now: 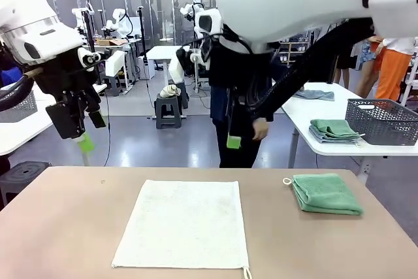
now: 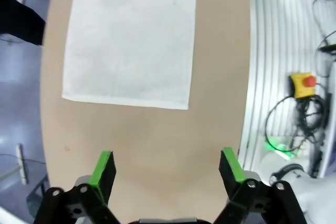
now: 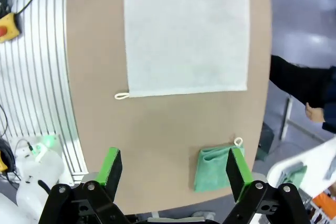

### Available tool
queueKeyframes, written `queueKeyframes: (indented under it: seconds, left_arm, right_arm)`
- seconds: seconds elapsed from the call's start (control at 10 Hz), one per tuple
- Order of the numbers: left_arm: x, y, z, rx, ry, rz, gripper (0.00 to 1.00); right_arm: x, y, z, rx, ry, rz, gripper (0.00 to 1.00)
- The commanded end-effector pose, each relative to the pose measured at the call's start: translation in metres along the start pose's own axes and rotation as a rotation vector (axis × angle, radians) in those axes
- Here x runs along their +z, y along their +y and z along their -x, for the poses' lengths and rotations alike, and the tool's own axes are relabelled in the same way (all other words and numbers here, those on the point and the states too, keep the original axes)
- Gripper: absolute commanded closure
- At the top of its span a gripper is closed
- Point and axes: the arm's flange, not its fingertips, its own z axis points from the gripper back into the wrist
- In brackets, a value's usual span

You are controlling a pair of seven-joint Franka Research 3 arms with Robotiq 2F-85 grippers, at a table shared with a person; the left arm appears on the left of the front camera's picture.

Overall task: Fold the towels and place them in the basket.
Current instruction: When a person lays out a Towel with hook on the table, fold it in half twice.

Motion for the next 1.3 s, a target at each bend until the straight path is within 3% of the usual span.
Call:
queueKeyframes:
  seconds: [0.0,0.3,0.4,0.8,0.9,1.2]
  left_arm:
    - [0.0,-0.01,-0.008,0.005,0.074,-0.006,0.0]
    - [-0.008,-0.018,-0.013,-0.003,0.107,-0.066,0.0]
    - [-0.005,-0.012,-0.013,-0.019,0.074,-0.011,0.0]
    - [-0.006,-0.012,-0.013,-0.02,0.08,-0.016,0.0]
    - [-0.016,-0.033,-0.017,-0.004,0.171,-0.047,0.0]
    - [-0.05,-0.07,-0.005,-0.06,0.174,-0.083,0.0]
  right_arm:
    - [-0.017,-0.002,-0.001,0.051,-0.028,-0.058,0.0]
    - [-0.021,-0.001,-0.001,0.032,-0.005,-0.055,0.0]
    - [-0.021,-0.001,-0.001,0.032,-0.005,-0.055,0.0]
    - [-0.022,-0.002,-0.003,0.032,-0.007,-0.059,0.0]
    - [-0.031,0.004,-0.003,0.012,0.032,-0.073,0.0]
    - [-0.087,0.021,0.01,-0.045,0.047,-0.084,0.0]
